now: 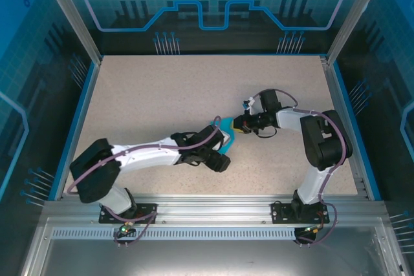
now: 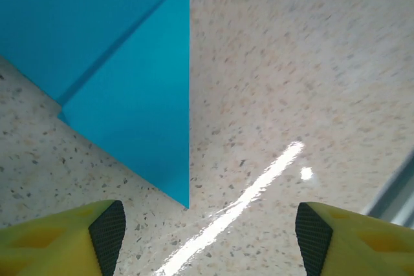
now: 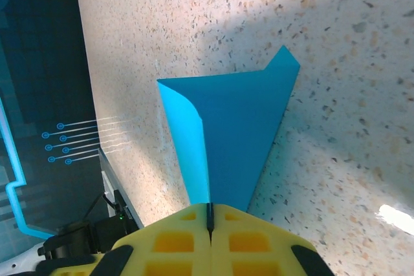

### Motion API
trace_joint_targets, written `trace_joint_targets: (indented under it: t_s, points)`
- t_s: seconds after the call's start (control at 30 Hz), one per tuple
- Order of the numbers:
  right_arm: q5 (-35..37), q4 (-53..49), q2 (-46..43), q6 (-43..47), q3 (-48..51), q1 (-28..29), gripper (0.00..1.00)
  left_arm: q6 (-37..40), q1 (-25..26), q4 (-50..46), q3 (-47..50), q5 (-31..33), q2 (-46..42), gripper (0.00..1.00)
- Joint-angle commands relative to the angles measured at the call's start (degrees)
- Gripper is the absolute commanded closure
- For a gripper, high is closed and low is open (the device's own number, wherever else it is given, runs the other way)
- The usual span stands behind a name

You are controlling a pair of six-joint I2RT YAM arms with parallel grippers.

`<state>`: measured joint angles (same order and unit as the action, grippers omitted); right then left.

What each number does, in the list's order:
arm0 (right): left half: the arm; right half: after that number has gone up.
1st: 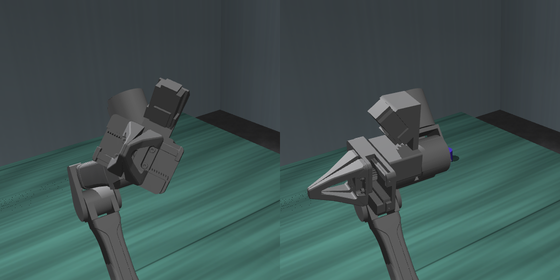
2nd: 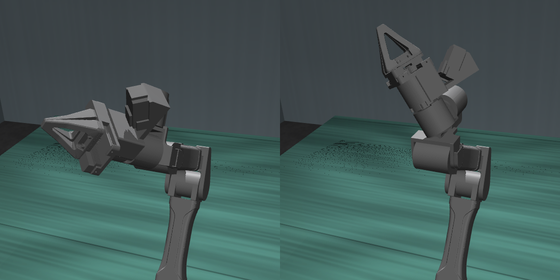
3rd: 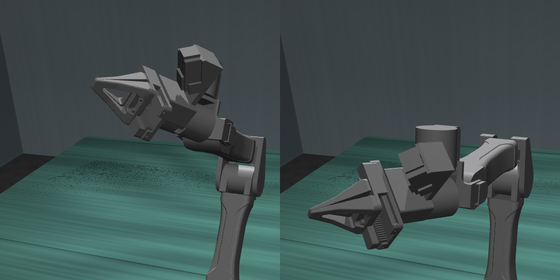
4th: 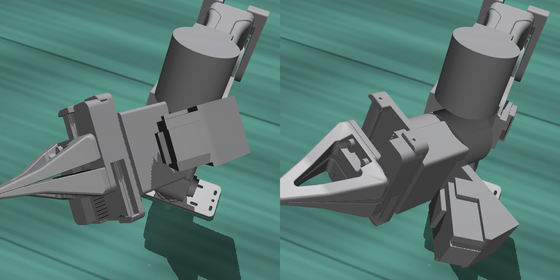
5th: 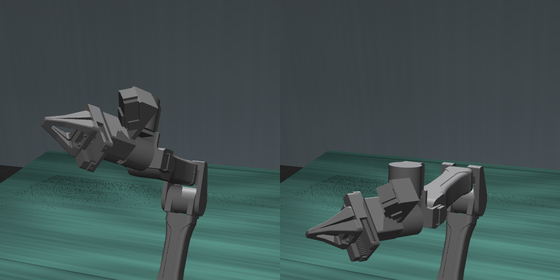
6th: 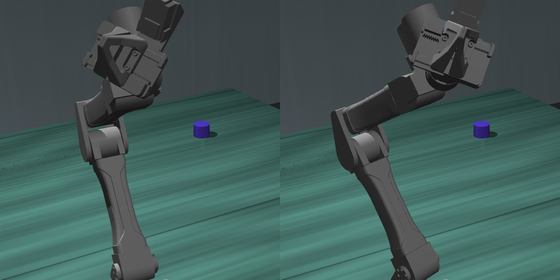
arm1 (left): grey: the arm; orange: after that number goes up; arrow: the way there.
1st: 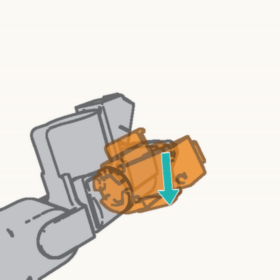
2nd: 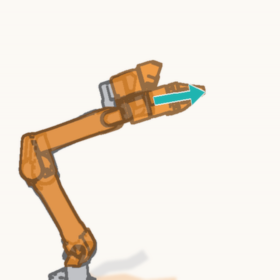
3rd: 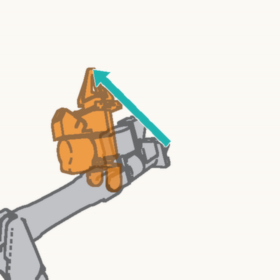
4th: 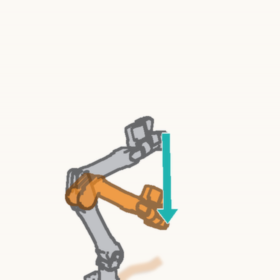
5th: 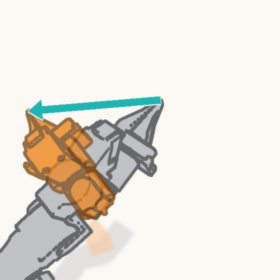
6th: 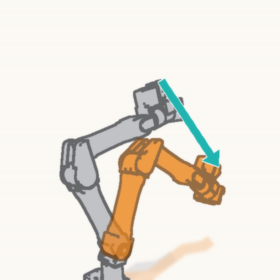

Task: Fold a paper plane with a square sheet of paper (fold left side to right side)
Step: Fold the wing for the fifth time at the center of the table.

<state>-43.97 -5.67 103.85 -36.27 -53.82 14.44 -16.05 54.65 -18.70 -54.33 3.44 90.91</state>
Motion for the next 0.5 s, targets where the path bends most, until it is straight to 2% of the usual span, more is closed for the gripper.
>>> trace_joint_targets:
  t_s: [0.0, 0.2, 0.47]
  points:
    - [1.39, -3.79, -0.28, -0.74, -1.52, 1.2, 1.0, -1.8, 0.98, -3.26, -4.57, 6.53, 3.96, 0.26]
    - [2.17, -5.32, -0.23, -0.47, -2.67, 2.12, 1.0, -2.06, 2.78, -6.38, -8.52, 12.26, 9.44, 0.26]
    - [2.74, -6.53, 0.45, 0.14, -3.48, 2.52, 1.0, -1.96, 3.44, -6.74, -11.08, 13.7, 13.6, 0.32]
